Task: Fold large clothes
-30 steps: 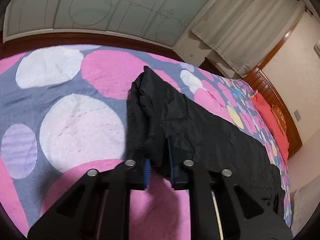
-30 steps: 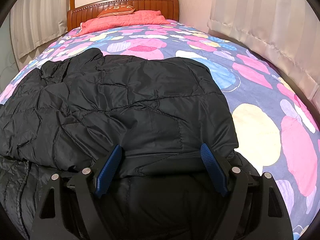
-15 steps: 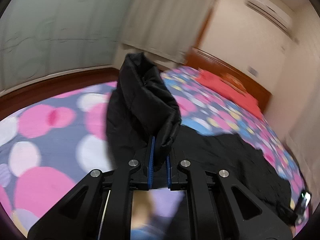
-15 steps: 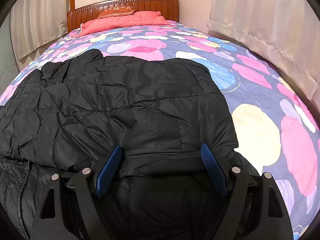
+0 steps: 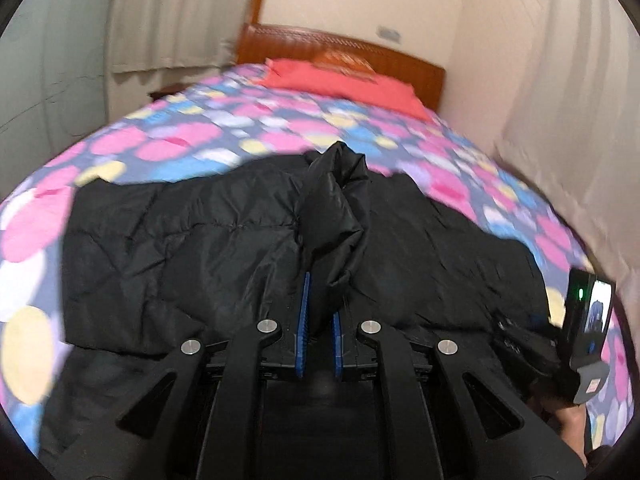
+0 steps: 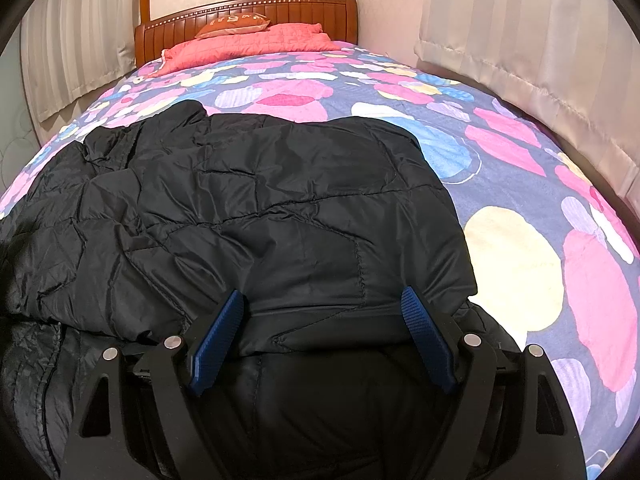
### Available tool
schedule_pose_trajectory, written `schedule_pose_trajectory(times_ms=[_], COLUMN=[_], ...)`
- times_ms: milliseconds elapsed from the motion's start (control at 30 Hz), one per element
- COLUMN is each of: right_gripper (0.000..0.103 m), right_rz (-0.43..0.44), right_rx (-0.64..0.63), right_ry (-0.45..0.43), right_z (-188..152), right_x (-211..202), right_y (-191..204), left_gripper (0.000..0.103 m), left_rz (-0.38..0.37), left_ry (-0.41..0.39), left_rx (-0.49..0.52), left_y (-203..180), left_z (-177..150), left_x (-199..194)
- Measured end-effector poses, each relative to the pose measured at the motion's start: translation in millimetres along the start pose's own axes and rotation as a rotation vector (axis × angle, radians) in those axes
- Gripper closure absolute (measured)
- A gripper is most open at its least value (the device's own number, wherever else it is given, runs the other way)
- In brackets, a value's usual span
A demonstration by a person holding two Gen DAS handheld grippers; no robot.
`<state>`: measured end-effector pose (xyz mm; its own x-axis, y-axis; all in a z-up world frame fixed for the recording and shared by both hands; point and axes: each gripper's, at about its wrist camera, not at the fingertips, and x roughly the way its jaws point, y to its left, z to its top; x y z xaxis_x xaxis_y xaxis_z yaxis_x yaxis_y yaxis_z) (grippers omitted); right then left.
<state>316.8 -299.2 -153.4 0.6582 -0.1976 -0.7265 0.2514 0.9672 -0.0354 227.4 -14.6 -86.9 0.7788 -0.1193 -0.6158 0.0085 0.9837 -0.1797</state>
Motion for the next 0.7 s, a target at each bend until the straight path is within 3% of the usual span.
schedule_pose_trajectory(times_ms=[167,233,300,333,533,700], right_gripper=[0.023,0.023,0.023,0.023,0.023,0.023], right_rz=[0.000,0.001,0.005,0.006,0.008,0.124], right_rx=[0.001,0.003,0.005,0.005,0.012,0.063], right_ry=[0.000,0.001,0.001,0.003,0.012,0.000], right_z=[1,0,0,1,1,2], right_x=[0,0,1,1,-7,-40], right_y=[-1,-1,0,0,3,15], left_gripper=[0.093,0.087,0.051,0.044,0.035,0.025], left_rz=[-0.033,-0.024,-0.043,-0.061,-0.070,0.037], left_ry=[0.082,0.101,0.098,0.084,0.040,-0.013], left_rx=[0.061,0.104,0.114,0.106,0.083,0.069], left_y=[-41,-52,-60,-59,-43,3], left_z=[-17,-23,-24,-24,-23,-26], left_x=[30,33,28,21,-22,-54])
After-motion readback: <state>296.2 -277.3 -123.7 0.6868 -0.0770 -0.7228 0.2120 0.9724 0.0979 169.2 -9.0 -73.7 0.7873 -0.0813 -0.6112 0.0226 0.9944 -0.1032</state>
